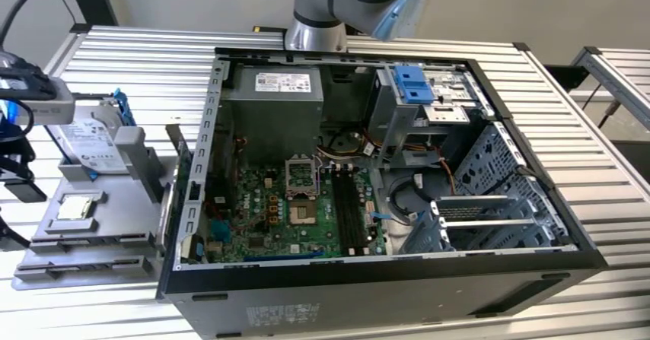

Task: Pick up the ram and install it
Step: 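Pick up the ram and move it above insertion slot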

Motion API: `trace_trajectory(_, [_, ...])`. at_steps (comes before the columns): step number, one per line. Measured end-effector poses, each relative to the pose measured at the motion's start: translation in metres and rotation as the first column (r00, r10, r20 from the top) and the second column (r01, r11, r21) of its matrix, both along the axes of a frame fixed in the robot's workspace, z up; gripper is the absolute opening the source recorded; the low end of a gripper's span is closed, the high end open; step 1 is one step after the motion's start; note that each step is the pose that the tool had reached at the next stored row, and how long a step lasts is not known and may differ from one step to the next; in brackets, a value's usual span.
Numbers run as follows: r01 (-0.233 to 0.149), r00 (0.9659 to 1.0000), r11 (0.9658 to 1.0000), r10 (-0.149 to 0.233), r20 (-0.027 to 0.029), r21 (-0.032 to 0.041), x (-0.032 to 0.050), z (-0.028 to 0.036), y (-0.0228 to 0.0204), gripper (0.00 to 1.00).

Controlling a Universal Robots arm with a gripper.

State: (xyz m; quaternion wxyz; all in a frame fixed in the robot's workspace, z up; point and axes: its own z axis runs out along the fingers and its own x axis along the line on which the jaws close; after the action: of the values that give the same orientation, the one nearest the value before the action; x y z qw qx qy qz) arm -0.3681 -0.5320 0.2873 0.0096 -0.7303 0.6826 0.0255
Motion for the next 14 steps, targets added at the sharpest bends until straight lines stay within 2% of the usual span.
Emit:
trace_trajectory(2, [-0.001, 1.0000, 1.0000, 0.001, 0.0032, -0.0013, -0.0001, -0.0014, -0.0010, 1.00])
trace_trajectory(6, [-0.002, 0.9998, 1.0000, 0.002, 0.0190, -0.0089, 0.0001, -0.0031, -0.0019, 1.00])
trace_trajectory(7, [-0.002, 0.9998, 0.9999, 0.003, 0.0210, -0.0105, 0.0001, -0.0038, -0.0020, 1.00])
trace_trajectory(14, [-0.002, 0.9997, 0.9999, 0.003, 0.0225, -0.0151, 0.0000, -0.0105, -0.0037, 1.00])
